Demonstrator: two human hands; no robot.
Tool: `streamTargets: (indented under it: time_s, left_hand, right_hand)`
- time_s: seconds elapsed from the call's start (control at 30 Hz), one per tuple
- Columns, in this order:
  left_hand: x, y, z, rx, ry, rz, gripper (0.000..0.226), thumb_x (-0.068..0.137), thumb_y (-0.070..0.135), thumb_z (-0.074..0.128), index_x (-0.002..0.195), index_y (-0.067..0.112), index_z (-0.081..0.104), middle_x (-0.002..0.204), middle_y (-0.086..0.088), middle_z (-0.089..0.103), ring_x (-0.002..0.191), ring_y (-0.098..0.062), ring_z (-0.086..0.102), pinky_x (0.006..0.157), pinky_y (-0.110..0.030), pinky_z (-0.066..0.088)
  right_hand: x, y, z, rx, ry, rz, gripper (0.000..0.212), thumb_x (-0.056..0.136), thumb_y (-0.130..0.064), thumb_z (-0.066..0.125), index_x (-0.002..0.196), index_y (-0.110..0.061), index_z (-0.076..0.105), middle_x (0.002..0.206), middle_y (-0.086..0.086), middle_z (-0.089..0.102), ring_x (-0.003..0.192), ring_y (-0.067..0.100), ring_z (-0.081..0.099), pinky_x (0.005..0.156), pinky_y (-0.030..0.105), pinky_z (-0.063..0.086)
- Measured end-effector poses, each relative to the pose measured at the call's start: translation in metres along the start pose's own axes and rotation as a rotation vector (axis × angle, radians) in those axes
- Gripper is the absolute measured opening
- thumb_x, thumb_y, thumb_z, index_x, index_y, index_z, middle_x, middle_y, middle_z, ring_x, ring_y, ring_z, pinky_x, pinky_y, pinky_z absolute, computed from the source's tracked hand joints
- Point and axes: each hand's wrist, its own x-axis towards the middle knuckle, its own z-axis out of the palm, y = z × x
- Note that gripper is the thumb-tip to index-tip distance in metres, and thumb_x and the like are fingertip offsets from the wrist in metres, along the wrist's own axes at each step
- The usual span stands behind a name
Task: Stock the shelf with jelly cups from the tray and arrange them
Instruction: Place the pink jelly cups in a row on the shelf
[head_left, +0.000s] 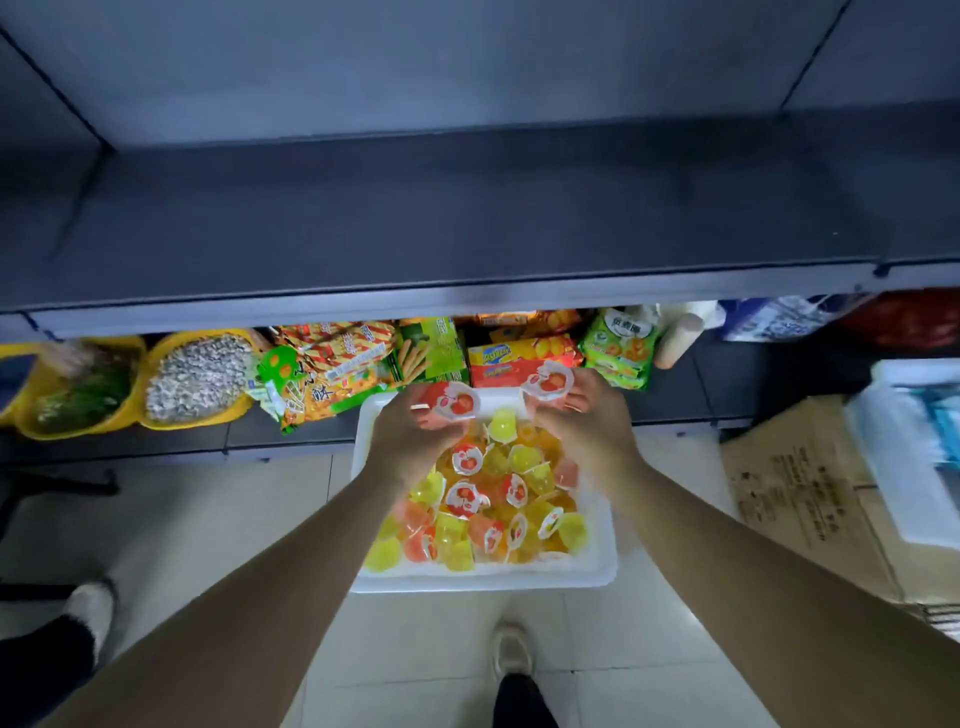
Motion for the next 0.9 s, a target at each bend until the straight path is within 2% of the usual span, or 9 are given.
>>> streamTargets:
  time_s: [0.13, 0.27, 0.33, 0.43, 0.5, 0.6, 0.67, 0.77, 0.9]
  left_hand:
    - [-0.059, 0.099, -0.033, -0.143, 0.041, 0.158, 0.042, 0.068, 0.007, 0.081, 0.102, 0.020, 0.062, 0.101, -0.003, 0.068, 0.093, -0.019, 0.066, 0.080, -0.033, 0.056]
    - [-0.102, 0.206, -0.065, -0.297, 0.071, 0.305, 0.040, 0.070, -0.006, 0.076, 0.104, 0.010, 0.063, 0.090, -0.001, 0.068, 0.084, -0.016, 0.064, 0.061, -0.011, 0.052]
    - [-0.118, 0.257, -0.081, -0.302, 0.052, 0.418, 0.040, 0.070, -0.006, 0.076, 0.102, 0.013, 0.062, 0.084, 0.007, 0.066, 0.079, -0.013, 0.062, 0.056, -0.008, 0.049]
    - [-0.140, 0.327, -0.100, -0.263, 0.052, 0.549, 0.035, 0.072, 0.008, 0.080, 0.096, 0.025, 0.061, 0.084, 0.018, 0.062, 0.078, -0.003, 0.061, 0.057, -0.004, 0.045]
    - [-0.146, 0.365, -0.108, -0.281, 0.048, 0.620, 0.034, 0.071, 0.009, 0.080, 0.095, 0.026, 0.063, 0.086, 0.015, 0.066, 0.078, -0.004, 0.063, 0.060, -0.003, 0.045]
    - [-0.142, 0.414, -0.114, -0.291, 0.072, 0.664, 0.036, 0.071, 0.005, 0.079, 0.103, 0.014, 0.066, 0.092, 0.002, 0.068, 0.078, -0.007, 0.062, 0.064, -0.007, 0.047]
    - [-0.132, 0.442, -0.115, -0.274, 0.095, 0.675, 0.036, 0.072, 0.007, 0.079, 0.104, 0.013, 0.066, 0.094, 0.001, 0.068, 0.079, -0.008, 0.061, 0.064, -0.007, 0.046]
    - [-0.102, 0.481, -0.114, -0.258, 0.090, 0.672, 0.034, 0.073, 0.008, 0.077, 0.105, 0.013, 0.067, 0.095, 0.001, 0.070, 0.074, -0.005, 0.061, 0.054, -0.001, 0.043]
    - [-0.043, 0.524, -0.100, -0.291, 0.099, 0.652, 0.031, 0.076, 0.001, 0.073, 0.106, 0.006, 0.067, 0.089, 0.000, 0.067, 0.061, 0.003, 0.059, 0.047, -0.002, 0.040]
  right_hand:
    - [-0.052, -0.104, -0.030, 0.080, -0.006, -0.126, 0.036, 0.071, -0.010, 0.081, 0.098, -0.022, 0.060, 0.094, -0.011, 0.068, 0.089, 0.001, 0.063, 0.079, 0.021, 0.052]
    - [-0.096, -0.212, -0.064, 0.130, 0.037, -0.300, 0.037, 0.070, 0.004, 0.079, 0.098, -0.013, 0.061, 0.087, -0.005, 0.067, 0.078, 0.006, 0.063, 0.062, 0.009, 0.049]
    - [-0.113, -0.265, -0.081, 0.131, 0.043, -0.382, 0.039, 0.070, 0.006, 0.078, 0.103, -0.008, 0.062, 0.089, -0.002, 0.067, 0.077, 0.005, 0.063, 0.056, 0.007, 0.047]
    - [-0.130, -0.334, -0.101, 0.078, 0.071, -0.490, 0.040, 0.069, -0.007, 0.082, 0.104, -0.016, 0.064, 0.095, -0.008, 0.069, 0.085, 0.006, 0.065, 0.067, 0.010, 0.049]
    - [-0.134, -0.370, -0.111, 0.074, 0.076, -0.532, 0.036, 0.070, -0.009, 0.081, 0.099, -0.021, 0.063, 0.093, -0.012, 0.069, 0.085, 0.001, 0.064, 0.066, 0.006, 0.048]
    - [-0.127, -0.411, -0.121, 0.083, 0.096, -0.569, 0.033, 0.072, -0.009, 0.080, 0.099, -0.019, 0.063, 0.090, -0.013, 0.067, 0.082, -0.002, 0.062, 0.060, 0.003, 0.044]
    - [-0.114, -0.433, -0.126, 0.096, 0.121, -0.572, 0.035, 0.073, -0.012, 0.080, 0.101, -0.020, 0.061, 0.089, -0.016, 0.064, 0.081, -0.005, 0.059, 0.060, 0.007, 0.042]
    - [-0.079, -0.461, -0.132, 0.121, 0.137, -0.564, 0.039, 0.073, -0.015, 0.080, 0.105, -0.021, 0.060, 0.090, -0.017, 0.063, 0.083, -0.005, 0.058, 0.063, 0.011, 0.038]
    - [-0.011, -0.490, -0.137, 0.131, 0.129, -0.567, 0.036, 0.071, -0.009, 0.080, 0.101, -0.017, 0.063, 0.094, -0.008, 0.069, 0.085, 0.003, 0.064, 0.064, 0.011, 0.042]
